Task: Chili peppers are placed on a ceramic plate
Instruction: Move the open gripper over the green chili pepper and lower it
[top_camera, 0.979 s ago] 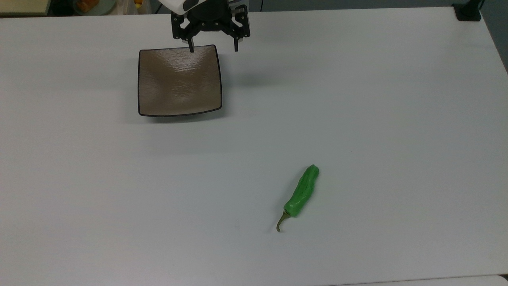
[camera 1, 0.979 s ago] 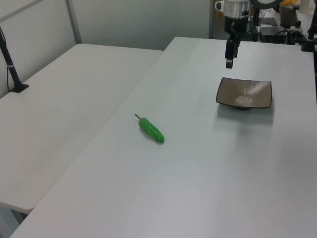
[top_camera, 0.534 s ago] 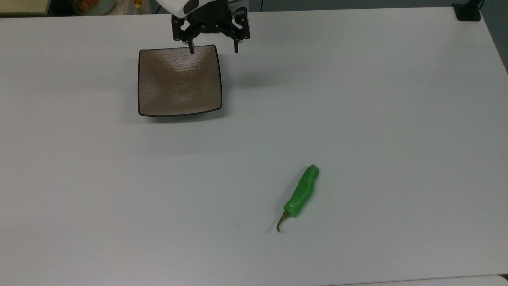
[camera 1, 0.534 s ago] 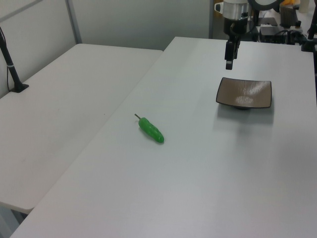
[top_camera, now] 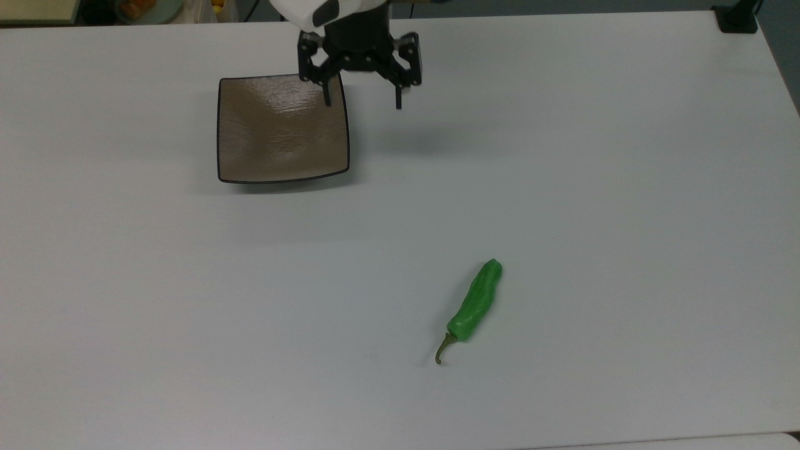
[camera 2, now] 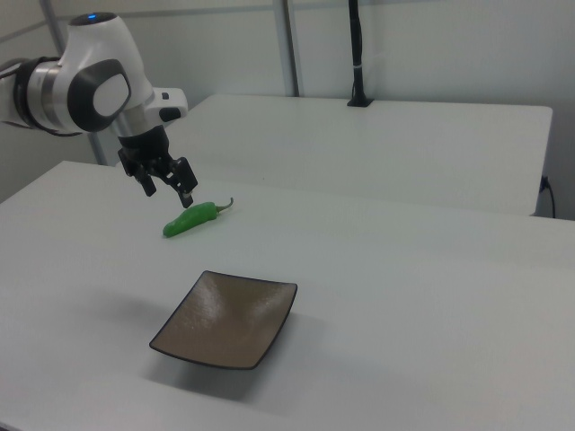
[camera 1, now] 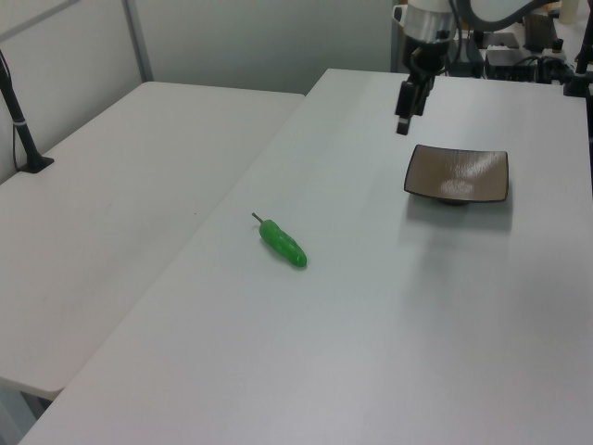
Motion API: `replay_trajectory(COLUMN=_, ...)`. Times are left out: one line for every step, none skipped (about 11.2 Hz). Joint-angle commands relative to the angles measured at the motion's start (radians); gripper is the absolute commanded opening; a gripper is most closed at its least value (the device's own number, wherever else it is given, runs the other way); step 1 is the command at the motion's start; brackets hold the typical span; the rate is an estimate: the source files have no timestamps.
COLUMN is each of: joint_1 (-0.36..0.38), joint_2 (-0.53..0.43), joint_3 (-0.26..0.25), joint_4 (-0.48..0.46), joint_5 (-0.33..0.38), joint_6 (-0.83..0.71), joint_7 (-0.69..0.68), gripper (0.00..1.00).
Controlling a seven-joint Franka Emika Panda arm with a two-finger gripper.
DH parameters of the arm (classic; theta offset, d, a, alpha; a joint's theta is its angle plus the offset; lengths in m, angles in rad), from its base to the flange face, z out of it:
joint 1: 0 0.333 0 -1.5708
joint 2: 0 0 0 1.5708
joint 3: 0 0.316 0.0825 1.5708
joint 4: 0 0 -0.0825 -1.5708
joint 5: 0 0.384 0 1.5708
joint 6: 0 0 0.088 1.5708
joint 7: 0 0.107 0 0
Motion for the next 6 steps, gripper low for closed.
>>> replay_trajectory(joint_1=0.017, joint_2=0.091, joint_3=0.028, joint_4=0.058, joint_5=-0.013, joint_6=0.116, joint_7=0.158, gripper=1.0)
replay_trajectory(joint_1=0.034, joint_2=0.147, joint_3=0.028, joint_4=0.119, joint_5=-0.014, joint_6=0.15, joint_7=0.222, gripper=1.0)
replay_trajectory(joint_1=0.047, joint_2=0.206, joint_3=0.028, joint_4=0.177, joint_5=-0.016, joint_6=0.185, joint_7=0.29, gripper=1.0)
replay_trajectory(joint_1=0.056, joint_2=0.252, joint_3=0.028, joint_4=0.211, joint_5=-0.016, joint_6=0.243, joint_7=0.331, gripper=1.0)
replay_trajectory(joint_1=0.077, joint_2=0.29, joint_3=0.028, joint_4=0.231, joint_5=-0.016, joint_6=0.305, joint_7=0.361, gripper=1.0)
replay_trajectory(joint_1=0.09, joint_2=0.324, joint_3=0.028, joint_4=0.251, joint_5=-0.019, joint_6=0.345, joint_7=0.39, gripper=1.0)
